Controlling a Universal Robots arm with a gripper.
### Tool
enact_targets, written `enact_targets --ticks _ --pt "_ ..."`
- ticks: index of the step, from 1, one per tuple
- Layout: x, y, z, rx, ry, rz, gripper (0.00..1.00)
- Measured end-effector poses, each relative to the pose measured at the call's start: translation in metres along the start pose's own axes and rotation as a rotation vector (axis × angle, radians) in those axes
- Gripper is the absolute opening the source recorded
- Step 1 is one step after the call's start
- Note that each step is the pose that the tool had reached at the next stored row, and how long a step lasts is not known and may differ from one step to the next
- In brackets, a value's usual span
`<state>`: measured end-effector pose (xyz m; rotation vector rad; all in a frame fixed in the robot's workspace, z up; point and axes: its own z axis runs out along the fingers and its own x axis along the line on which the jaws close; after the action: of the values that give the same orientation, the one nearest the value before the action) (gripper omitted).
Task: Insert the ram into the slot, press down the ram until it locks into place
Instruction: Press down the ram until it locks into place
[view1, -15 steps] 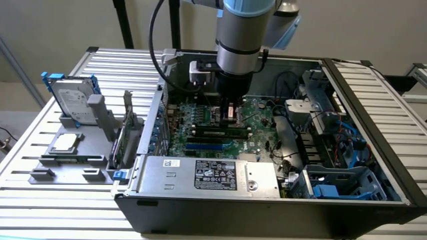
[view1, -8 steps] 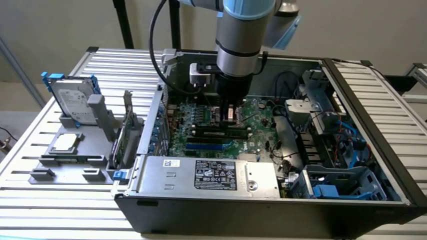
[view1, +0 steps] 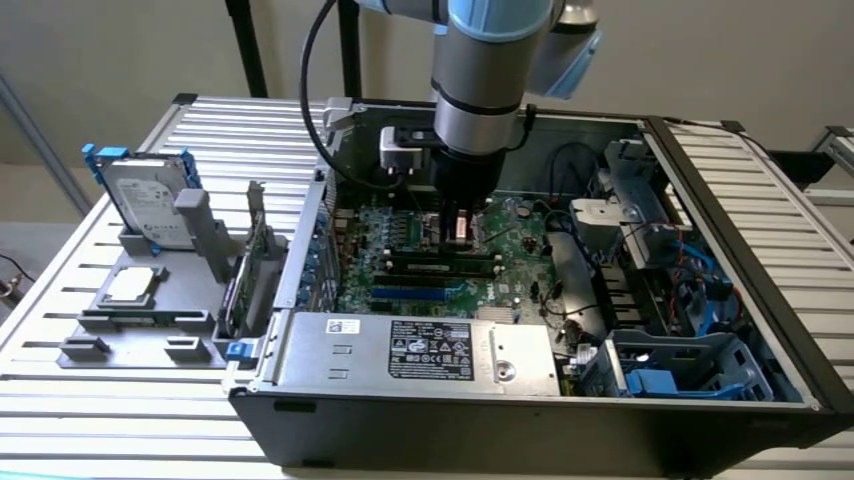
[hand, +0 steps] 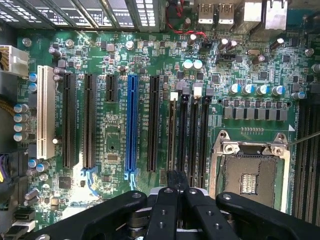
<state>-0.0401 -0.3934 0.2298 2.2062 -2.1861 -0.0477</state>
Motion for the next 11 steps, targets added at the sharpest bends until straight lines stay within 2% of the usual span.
enact_targets --ticks 1,5,7,11 --pt "0.0 -0.0001 -0.0032 -0.004 0.0022 0.0 0.1" --pt "0.0 -0.0004 -0.0129 -0.0147 0.0025 0.0 0.1" --pt "0.0 -0.0005 -0.0152 -0.0167 0.0026 0.0 0.1" --pt "0.0 -0.0016 -0.0175 -0.017 0.0019 0.0 0.1"
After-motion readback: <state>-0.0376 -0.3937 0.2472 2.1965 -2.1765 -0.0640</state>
